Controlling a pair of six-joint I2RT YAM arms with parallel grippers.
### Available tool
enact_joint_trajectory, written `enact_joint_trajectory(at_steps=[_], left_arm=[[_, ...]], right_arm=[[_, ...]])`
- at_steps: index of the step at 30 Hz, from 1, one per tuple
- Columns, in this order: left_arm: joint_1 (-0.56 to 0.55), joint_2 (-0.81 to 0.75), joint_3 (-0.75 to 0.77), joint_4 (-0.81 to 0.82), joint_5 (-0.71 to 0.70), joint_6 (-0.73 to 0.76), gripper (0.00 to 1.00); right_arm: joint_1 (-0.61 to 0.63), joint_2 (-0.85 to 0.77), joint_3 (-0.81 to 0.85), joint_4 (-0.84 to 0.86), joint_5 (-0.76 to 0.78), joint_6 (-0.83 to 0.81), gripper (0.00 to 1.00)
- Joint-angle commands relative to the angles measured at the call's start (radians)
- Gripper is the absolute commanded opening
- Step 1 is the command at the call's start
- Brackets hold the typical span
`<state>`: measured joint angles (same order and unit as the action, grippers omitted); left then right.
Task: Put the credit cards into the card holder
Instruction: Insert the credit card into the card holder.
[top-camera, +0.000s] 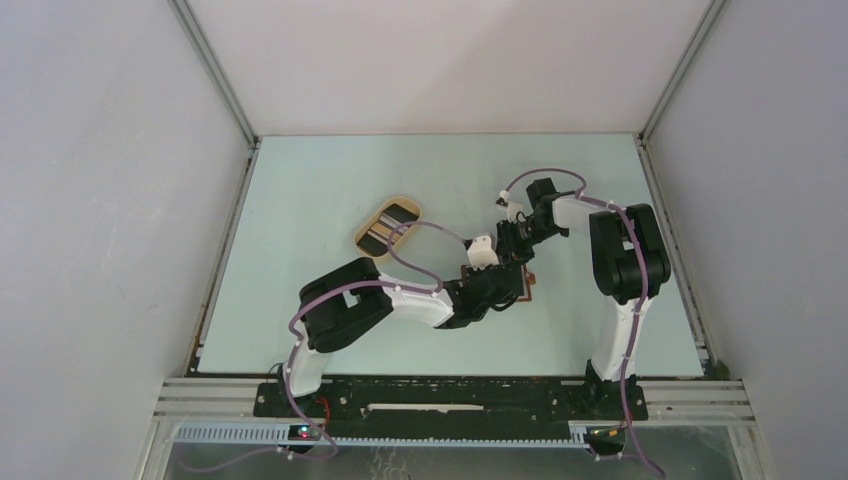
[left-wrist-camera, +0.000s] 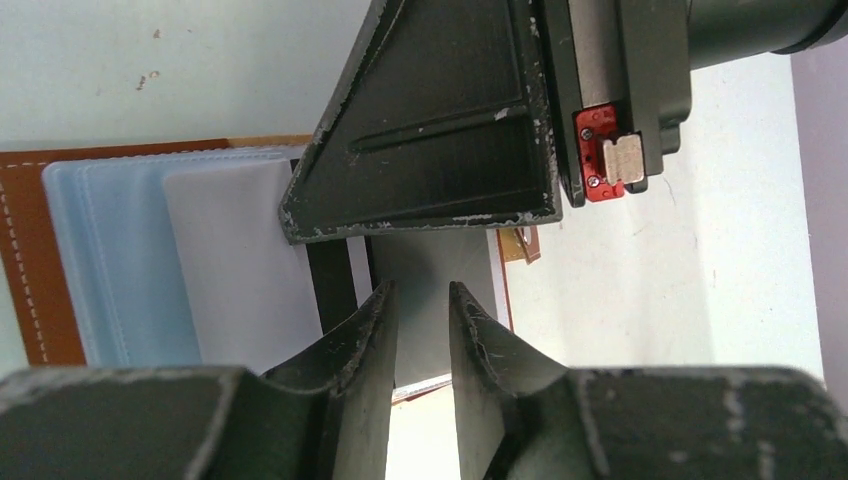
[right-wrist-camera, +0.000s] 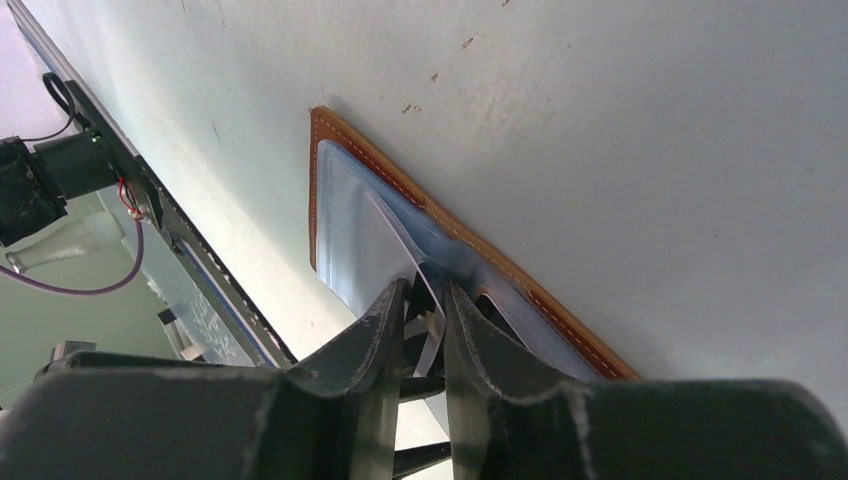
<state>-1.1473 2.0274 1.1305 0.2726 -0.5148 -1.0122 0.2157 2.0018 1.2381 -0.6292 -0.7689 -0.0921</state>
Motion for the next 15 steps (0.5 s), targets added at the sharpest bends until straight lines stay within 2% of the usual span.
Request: enact_joint_trajectory(at_steps=[1,15], left_arm=[[-0.005,-0.023,0.028,-0.128,-0.112,-0.027,0.31],[-0.006,-0.052,0.012,-0.164,-0.183,-0.056,0.32]], right_arm=[[0.007,0.003,0.02,-0.018,0.028,-0.029,0.31],[0.007,-0.045,0.023,-0.024,0.037,-0.044,0.46]])
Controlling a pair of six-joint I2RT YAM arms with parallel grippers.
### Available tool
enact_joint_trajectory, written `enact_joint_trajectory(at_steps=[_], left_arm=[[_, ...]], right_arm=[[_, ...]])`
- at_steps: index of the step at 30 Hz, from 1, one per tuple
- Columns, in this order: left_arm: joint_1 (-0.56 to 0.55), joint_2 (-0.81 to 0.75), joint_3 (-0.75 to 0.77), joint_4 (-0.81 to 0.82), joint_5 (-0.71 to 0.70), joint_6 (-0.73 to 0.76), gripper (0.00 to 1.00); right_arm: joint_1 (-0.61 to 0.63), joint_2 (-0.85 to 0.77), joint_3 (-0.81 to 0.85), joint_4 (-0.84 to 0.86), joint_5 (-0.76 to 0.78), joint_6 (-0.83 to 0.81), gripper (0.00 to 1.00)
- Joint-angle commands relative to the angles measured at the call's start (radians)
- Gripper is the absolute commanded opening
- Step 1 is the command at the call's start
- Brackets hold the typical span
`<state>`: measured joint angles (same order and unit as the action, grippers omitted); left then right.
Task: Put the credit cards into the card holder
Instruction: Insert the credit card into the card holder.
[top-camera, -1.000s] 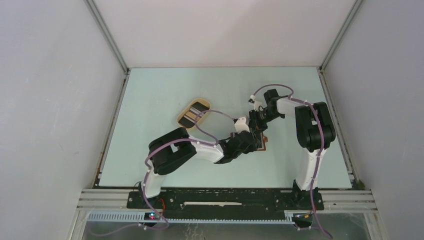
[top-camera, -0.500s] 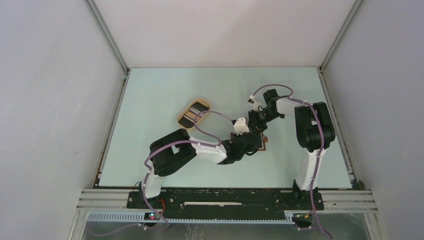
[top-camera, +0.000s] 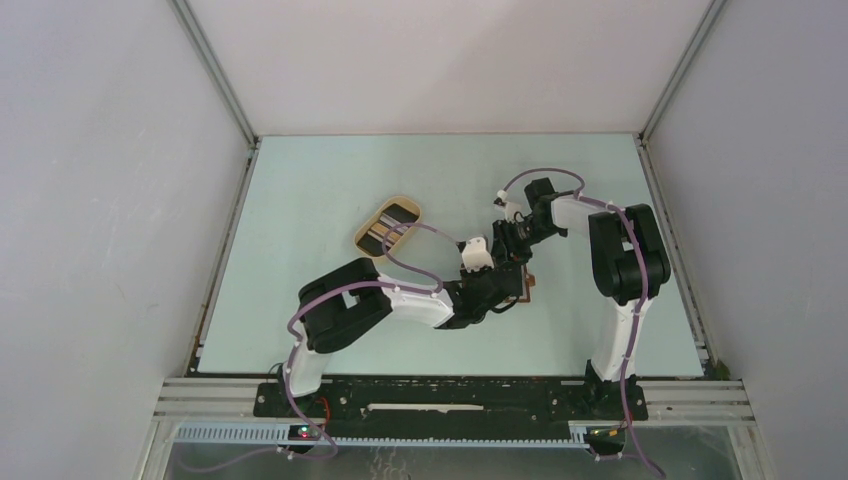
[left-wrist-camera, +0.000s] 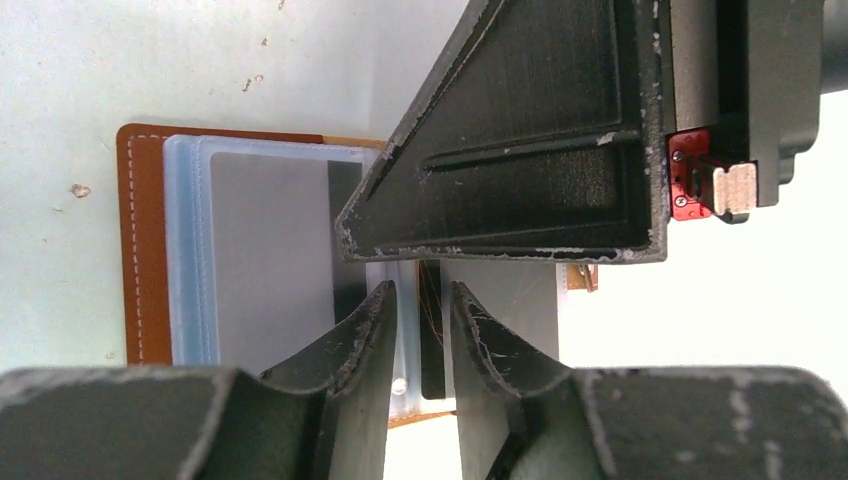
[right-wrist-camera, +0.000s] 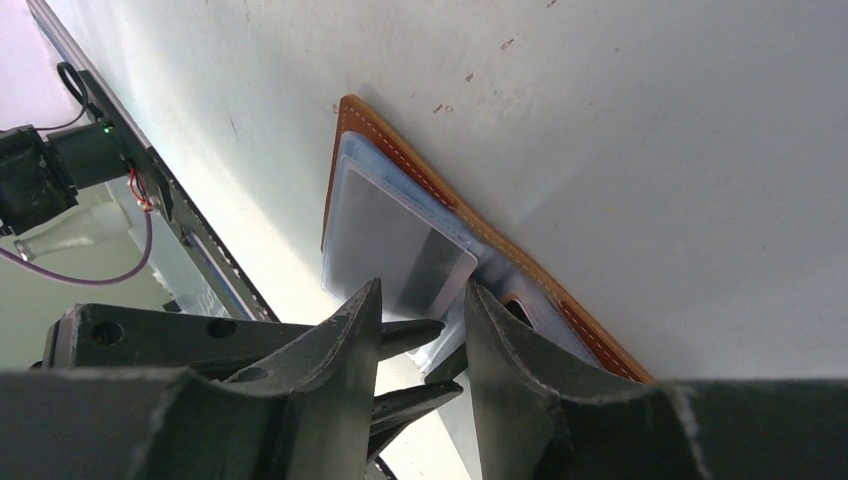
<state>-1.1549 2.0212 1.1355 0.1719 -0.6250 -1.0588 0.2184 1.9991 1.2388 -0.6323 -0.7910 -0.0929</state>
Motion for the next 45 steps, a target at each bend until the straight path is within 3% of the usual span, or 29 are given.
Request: enact_joint_trajectory(at_steps=[1,11,16,18,22,26,29,32,45], left_arm=[[0.001,-0.051,0.003,-0.063,-0.076,-0.006,0.33],[0.001,-0.161,-0.065,0.051,0.007,0.157,0.36],[0.001,-0.246,-0.164,0.187,0.068,0.287,0.37],[0.003,-0.296,-0.218,0.235,0.079,0.375,0.37],[0.008,-0.424,-0.327,0.289,0.11,0.584,0.34],[0.022,-0.528,-0.421,0.343,0.083,0.684,0.33],[0.073,-0.537,-0.471,0.416,0.174,0.659,0.31],[0.12,-0.48,-0.482,0.46,0.265,0.581,0.25],[0.202,-0.282,-0.499,0.535,0.31,0.362,0.2]], right_arm=[[0.003,-0.05,0.023,-0.021,0.059,-0.045,0.46],[0.001,-0.126,0.023,-0.027,0.061,-0.077,0.51],[-0.001,-0.151,0.022,-0.032,0.059,-0.092,0.5],[-0.003,-0.158,0.022,-0.035,0.052,-0.105,0.46],[-0.002,-0.195,0.022,-0.041,0.094,-0.139,0.3],[0.003,-0.216,0.019,-0.046,0.141,-0.163,0.13],[0.009,-0.196,0.019,-0.063,0.154,-0.169,0.03],[0.009,-0.165,0.02,-0.075,0.131,-0.152,0.0],[0.038,-0.065,0.019,-0.066,0.166,-0.13,0.0]])
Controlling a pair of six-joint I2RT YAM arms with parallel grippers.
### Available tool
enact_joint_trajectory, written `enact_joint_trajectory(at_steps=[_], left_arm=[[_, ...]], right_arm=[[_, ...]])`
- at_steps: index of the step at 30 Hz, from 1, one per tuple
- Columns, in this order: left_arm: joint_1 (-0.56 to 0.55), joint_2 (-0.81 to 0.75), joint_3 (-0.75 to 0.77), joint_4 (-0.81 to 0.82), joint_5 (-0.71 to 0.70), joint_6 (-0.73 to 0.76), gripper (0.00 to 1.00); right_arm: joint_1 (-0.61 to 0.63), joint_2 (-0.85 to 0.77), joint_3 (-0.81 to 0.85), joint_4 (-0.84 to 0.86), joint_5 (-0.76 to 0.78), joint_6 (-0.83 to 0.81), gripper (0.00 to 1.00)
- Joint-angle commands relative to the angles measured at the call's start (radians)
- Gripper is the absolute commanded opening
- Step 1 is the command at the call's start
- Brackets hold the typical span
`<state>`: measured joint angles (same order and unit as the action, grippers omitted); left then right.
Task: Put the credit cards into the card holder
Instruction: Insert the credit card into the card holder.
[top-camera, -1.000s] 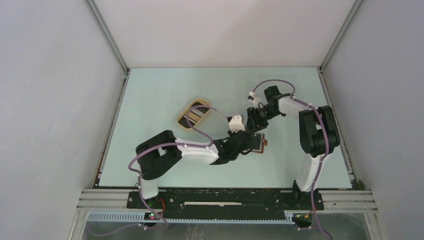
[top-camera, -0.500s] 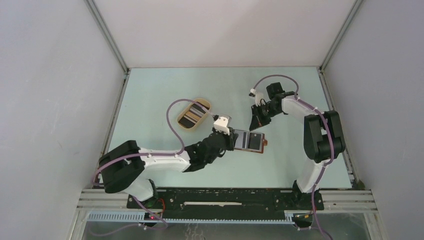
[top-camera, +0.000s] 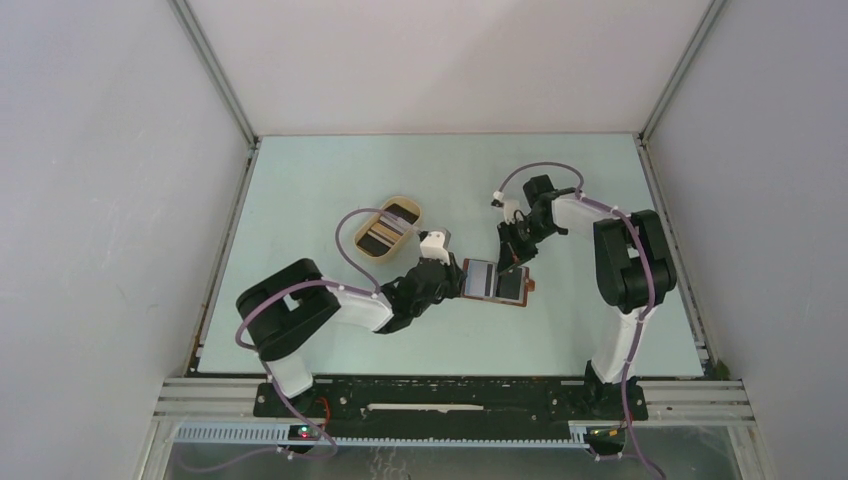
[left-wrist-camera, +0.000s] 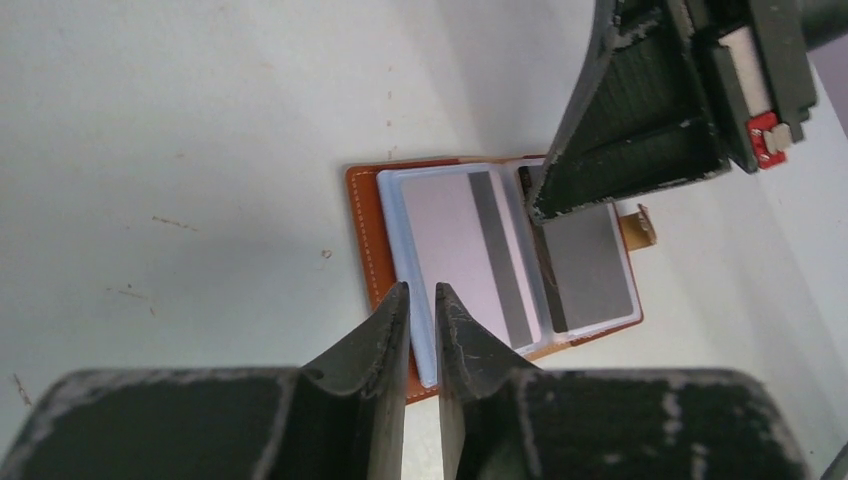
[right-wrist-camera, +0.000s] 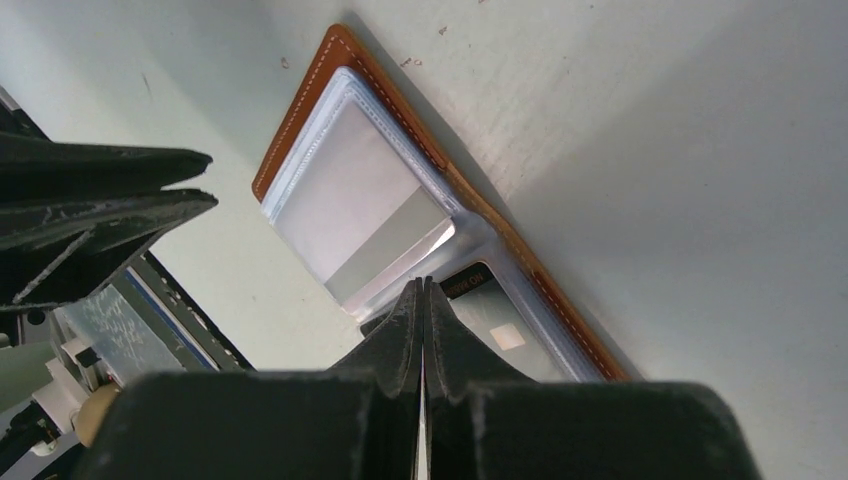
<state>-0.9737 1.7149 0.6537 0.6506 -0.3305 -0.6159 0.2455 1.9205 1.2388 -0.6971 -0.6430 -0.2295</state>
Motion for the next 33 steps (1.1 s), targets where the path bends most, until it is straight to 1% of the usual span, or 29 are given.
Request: enact_joint_trajectory(at_steps=[1,9,21,24,28,33], left_arm=[[0.027,0.029,-0.021,0.057,0.011,-0.093,0.2],[0.036,0.072,0.021,-0.01,0.021,-0.114,0.21],[0.036,0.092,0.042,-0.022,0.062,-0.111,0.22],[0.036,0.08,0.024,-0.01,0.059,-0.113,0.22],[0.036,0.032,-0.031,0.057,0.062,-0.114,0.22],[0.035,-0.064,-0.132,0.185,0.092,-0.071,0.23]], right_arm=[[0.013,0.017,0.019,0.001,0.022,0.008,0.0],[0.034,0.046,0.035,0.007,0.036,0.019,0.0],[0.054,0.048,0.062,-0.004,0.011,0.007,0.01],[0.052,0.007,0.065,-0.025,0.029,-0.034,0.03],[0.044,-0.108,0.054,-0.047,0.049,-0.103,0.08],[0.039,-0.285,0.021,-0.064,-0.007,-0.201,0.11]])
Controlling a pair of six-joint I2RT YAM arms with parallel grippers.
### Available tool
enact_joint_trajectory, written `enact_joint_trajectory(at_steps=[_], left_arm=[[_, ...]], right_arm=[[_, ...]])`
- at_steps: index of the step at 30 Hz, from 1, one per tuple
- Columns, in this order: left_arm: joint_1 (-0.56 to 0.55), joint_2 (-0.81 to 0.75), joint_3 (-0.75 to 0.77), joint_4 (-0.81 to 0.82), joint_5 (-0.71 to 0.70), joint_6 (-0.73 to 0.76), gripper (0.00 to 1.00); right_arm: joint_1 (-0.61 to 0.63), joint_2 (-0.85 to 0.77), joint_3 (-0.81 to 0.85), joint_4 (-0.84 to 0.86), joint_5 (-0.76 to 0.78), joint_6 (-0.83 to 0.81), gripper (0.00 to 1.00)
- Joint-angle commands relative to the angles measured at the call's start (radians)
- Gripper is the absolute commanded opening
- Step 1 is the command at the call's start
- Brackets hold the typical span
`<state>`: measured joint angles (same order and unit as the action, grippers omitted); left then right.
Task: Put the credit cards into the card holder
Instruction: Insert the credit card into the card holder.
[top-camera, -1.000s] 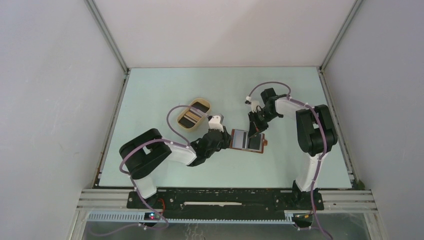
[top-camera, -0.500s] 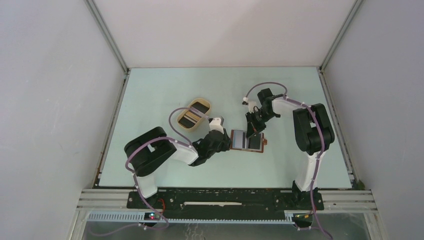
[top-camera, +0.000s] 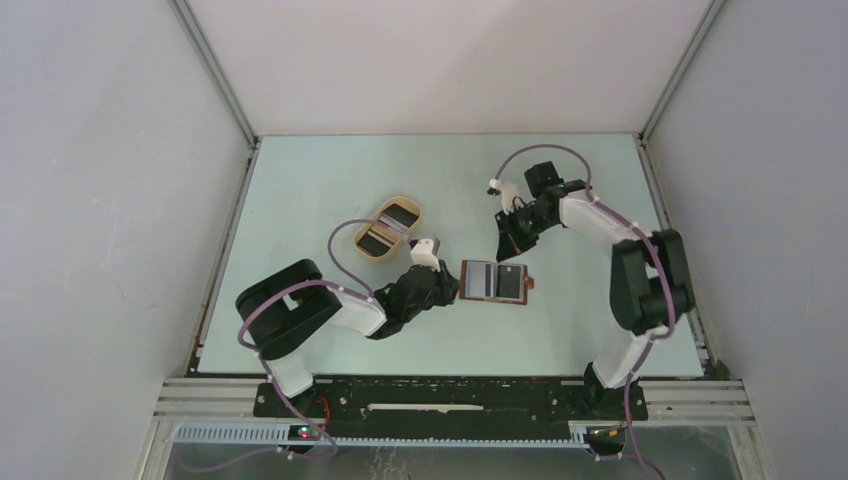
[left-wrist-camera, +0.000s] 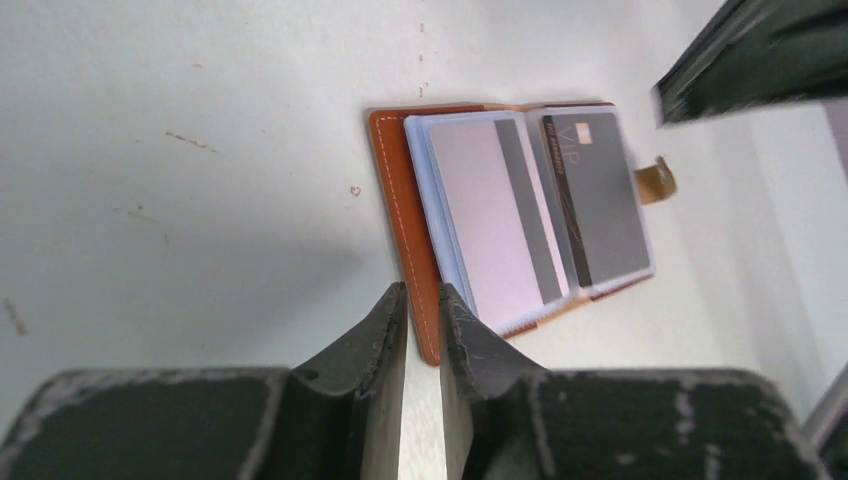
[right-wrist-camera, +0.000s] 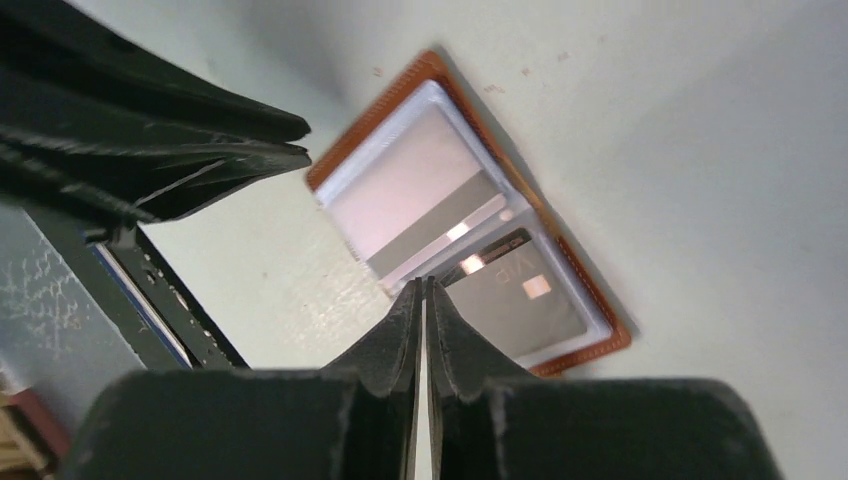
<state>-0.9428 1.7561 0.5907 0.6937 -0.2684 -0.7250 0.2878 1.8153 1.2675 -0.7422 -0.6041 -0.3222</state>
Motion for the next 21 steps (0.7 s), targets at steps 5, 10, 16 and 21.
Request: enact_joint_trajectory(at_steps=[5,10,16,21], left_arm=[[-0.008,-0.255,-0.138,0.215,0.072,0.161,0.28],[-0.049,-0.47,-0.16,0.185,0.079,0.332,0.35],[-0.047,-0.638,-0.189,0.165,0.128,0.439,0.7],[-0.012,-0.617,-0.157,0.139,0.197,0.35,0.94]], right_arm=[[-0.004,-0.438,-0.064,-0.016,-0.121,-0.206,0.12],[-0.024,-0.707,-0.215,0.058,-0.225,-0.287,0.28],[-0.038,-0.728,-0.343,0.044,-0.374,-0.517,0.42],[-0.019,-0.624,-0.324,0.092,-0.297,-0.416,0.4]])
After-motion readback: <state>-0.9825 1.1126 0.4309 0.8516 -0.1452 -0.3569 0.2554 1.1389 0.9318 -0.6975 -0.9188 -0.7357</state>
